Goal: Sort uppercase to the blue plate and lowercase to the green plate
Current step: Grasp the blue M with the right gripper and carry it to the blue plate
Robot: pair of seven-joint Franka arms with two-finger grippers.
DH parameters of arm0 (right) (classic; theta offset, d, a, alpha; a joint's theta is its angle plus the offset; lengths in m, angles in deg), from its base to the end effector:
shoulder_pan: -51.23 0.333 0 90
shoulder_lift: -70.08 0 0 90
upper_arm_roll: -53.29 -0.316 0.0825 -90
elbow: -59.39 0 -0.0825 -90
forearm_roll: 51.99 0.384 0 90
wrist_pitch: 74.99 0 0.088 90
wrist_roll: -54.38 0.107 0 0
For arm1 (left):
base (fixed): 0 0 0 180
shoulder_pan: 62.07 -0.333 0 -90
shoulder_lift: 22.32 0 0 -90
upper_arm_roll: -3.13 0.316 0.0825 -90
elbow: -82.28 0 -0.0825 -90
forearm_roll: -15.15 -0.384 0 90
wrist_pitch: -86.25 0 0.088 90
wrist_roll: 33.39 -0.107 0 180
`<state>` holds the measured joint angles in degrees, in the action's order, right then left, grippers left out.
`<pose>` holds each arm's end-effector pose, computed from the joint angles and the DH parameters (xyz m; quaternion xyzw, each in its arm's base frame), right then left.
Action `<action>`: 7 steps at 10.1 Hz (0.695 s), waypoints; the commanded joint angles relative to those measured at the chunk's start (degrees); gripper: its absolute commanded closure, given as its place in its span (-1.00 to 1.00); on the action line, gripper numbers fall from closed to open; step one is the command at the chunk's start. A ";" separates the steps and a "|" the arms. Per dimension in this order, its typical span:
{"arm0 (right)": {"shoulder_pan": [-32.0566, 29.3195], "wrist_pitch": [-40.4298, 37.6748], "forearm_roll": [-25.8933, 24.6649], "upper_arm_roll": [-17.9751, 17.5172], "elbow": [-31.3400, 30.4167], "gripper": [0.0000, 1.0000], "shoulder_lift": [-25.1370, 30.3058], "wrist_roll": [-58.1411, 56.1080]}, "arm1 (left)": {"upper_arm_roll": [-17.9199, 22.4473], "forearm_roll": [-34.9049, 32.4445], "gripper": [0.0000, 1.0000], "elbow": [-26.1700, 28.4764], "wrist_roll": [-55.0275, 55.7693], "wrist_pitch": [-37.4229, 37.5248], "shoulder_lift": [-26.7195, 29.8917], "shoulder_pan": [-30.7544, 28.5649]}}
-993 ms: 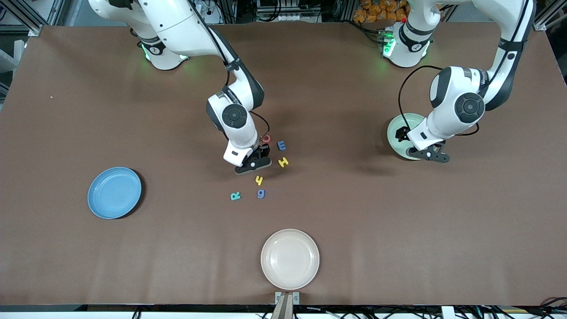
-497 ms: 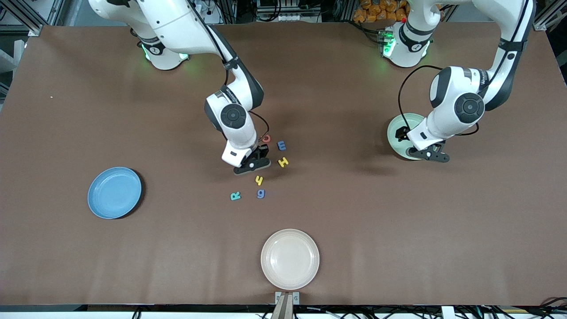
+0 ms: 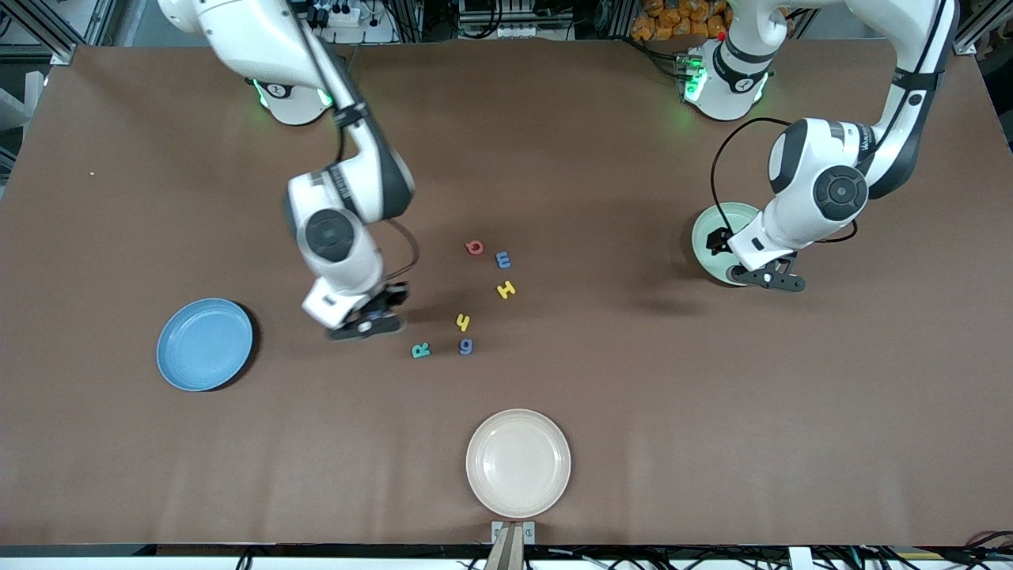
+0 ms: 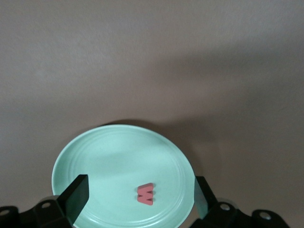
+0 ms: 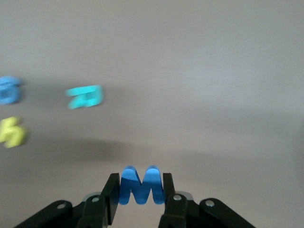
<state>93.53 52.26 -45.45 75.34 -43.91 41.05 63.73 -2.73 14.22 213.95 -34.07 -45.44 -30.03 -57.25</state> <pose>0.5974 0.2441 0.2781 0.9955 0.0788 -0.0111 0.0522 0.5009 -0.0944 0.2799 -0.9923 0.1045 0.0665 0.0046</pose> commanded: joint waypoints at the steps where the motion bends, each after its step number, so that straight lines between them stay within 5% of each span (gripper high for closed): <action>1: -7.63 0.19 -0.03 0.72 -0.50 1.00 0.02 -6.68 | -0.64 -0.82 -0.95 -1.07 3.31 1.26 0.33 0.37; 7: -26.54 0.72 0.40 0.54 0.11 1.00 -1.56 -25.23 | -5.72 -0.74 -0.95 -4.31 13.84 1.26 -2.04 2.04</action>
<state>70.16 52.64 -45.45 76.64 -44.31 40.19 42.51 -6.73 14.22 212.12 -24.25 -45.39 -30.60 -55.47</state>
